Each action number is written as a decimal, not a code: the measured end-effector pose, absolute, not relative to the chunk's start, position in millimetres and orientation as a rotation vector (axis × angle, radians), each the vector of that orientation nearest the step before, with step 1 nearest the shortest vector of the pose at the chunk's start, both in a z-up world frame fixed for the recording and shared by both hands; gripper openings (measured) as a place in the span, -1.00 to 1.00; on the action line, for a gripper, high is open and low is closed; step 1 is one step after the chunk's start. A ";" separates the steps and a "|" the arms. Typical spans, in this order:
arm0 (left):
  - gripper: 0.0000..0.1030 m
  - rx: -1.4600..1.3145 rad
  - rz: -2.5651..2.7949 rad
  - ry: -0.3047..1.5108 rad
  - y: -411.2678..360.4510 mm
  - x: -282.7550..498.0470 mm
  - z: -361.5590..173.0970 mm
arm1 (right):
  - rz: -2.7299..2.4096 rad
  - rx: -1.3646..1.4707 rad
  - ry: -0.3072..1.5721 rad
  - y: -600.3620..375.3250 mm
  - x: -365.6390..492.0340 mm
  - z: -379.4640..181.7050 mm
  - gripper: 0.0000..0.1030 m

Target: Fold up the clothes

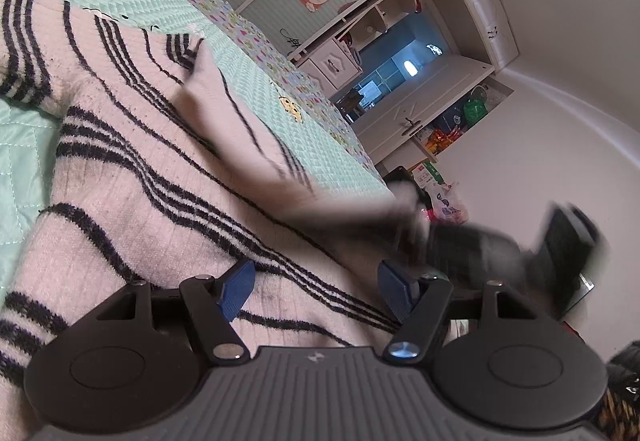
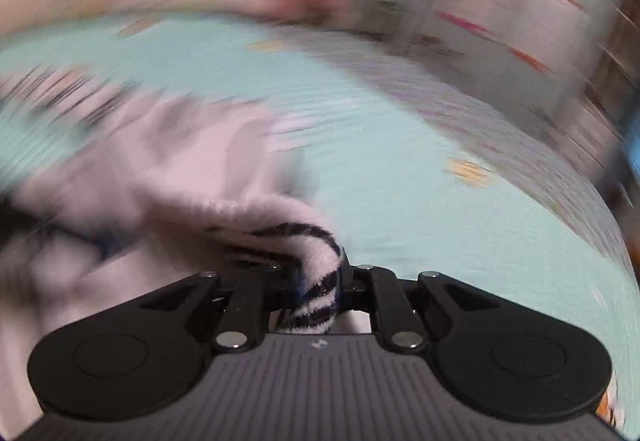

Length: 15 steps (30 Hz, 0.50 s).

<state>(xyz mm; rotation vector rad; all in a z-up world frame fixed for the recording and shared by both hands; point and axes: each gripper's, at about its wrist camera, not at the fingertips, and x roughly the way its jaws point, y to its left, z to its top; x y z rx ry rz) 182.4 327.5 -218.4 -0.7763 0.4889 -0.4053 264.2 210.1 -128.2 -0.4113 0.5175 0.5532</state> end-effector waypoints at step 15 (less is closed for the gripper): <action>0.38 -0.783 -0.405 0.487 326.3 184.6 -217.4 | 0.089 -0.112 0.532 123.2 355.0 -141.9 -0.06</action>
